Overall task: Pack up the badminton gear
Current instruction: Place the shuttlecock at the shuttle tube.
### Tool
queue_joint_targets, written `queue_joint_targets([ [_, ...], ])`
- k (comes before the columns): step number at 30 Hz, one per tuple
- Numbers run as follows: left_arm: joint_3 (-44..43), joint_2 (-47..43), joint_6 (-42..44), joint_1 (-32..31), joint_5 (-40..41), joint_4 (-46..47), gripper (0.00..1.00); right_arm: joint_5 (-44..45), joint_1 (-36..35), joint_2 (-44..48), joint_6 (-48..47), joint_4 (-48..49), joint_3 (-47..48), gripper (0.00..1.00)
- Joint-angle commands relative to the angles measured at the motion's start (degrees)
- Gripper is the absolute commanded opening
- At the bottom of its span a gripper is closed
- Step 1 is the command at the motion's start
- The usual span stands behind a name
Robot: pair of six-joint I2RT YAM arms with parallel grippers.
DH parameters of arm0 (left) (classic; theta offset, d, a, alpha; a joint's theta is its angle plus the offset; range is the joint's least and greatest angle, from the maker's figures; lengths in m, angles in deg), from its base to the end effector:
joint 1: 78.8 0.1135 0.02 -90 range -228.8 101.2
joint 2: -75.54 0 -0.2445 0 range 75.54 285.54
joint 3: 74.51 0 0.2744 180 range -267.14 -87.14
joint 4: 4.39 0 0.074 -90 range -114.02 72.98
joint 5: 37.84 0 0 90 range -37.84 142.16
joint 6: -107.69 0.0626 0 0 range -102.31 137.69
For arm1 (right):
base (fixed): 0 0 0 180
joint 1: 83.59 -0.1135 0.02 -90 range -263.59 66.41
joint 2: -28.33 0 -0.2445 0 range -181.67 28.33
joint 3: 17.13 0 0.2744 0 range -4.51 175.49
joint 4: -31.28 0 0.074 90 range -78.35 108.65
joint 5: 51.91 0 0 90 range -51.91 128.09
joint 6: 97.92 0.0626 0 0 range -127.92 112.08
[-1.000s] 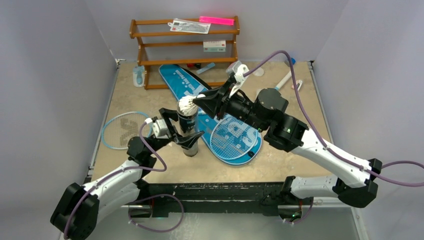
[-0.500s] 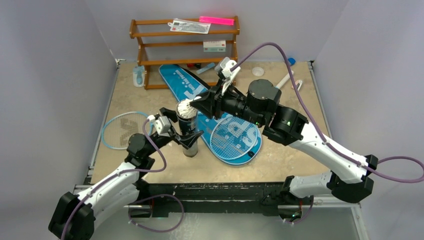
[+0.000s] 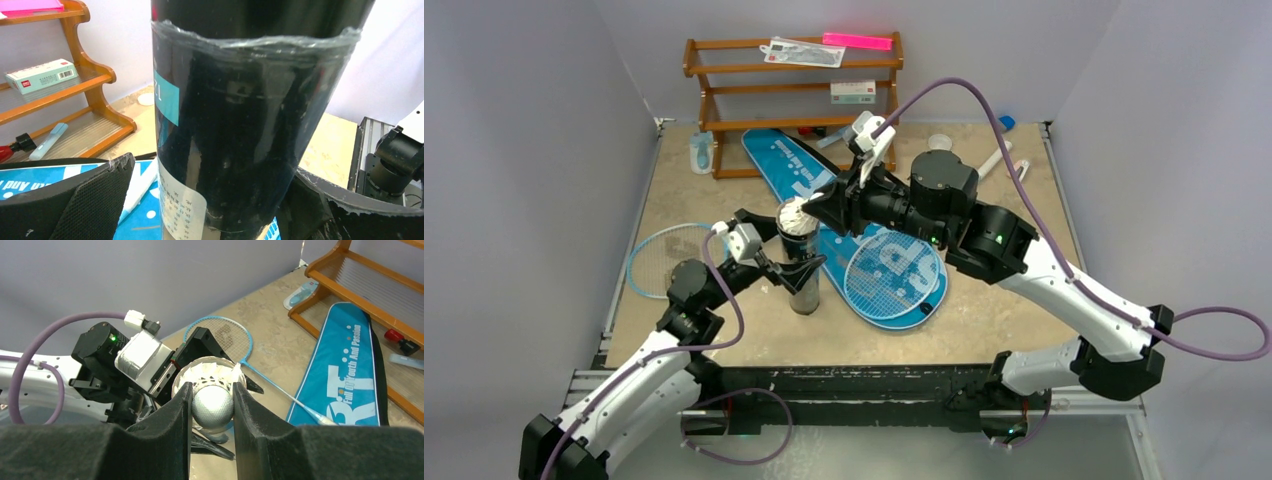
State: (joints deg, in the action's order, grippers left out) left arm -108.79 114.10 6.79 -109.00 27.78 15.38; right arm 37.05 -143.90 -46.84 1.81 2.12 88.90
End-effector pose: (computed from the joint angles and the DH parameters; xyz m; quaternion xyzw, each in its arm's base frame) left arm 0.1847 -0.1374 0.2804 0.2649 0.5552 -0.3928 0.6836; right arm 0.1622 0.2868 0.4947 -0.3034 0.6270 0.4169 0.5840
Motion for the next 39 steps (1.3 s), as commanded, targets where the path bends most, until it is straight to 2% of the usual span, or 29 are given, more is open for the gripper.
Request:
queue_joint_targets([
  [1,-3.46,-1.44,0.75,-0.23,2.25,-4.56,1.00,-0.76,-0.03,-0.86,-1.89,-3.79,3.54,0.13],
  [14,-3.88,0.50,0.93,-0.17,1.03,-4.21,1.00,-4.60,-0.06,-2.78,-2.80,-8.80,7.51,0.13],
  [22,-4.30,1.42,0.96,-0.28,0.28,-4.28,1.00,-6.16,-0.02,-6.63,-3.30,-15.86,13.61,0.10],
  [34,-4.76,3.47,0.90,-0.22,-0.66,-4.20,1.00,-8.03,-0.15,-5.78,-3.76,-16.62,14.55,0.09],
  [39,-5.30,4.01,1.17,-0.23,-1.68,-4.20,1.00,-7.72,-0.15,-7.72,-3.85,-20.67,18.17,0.09],
])
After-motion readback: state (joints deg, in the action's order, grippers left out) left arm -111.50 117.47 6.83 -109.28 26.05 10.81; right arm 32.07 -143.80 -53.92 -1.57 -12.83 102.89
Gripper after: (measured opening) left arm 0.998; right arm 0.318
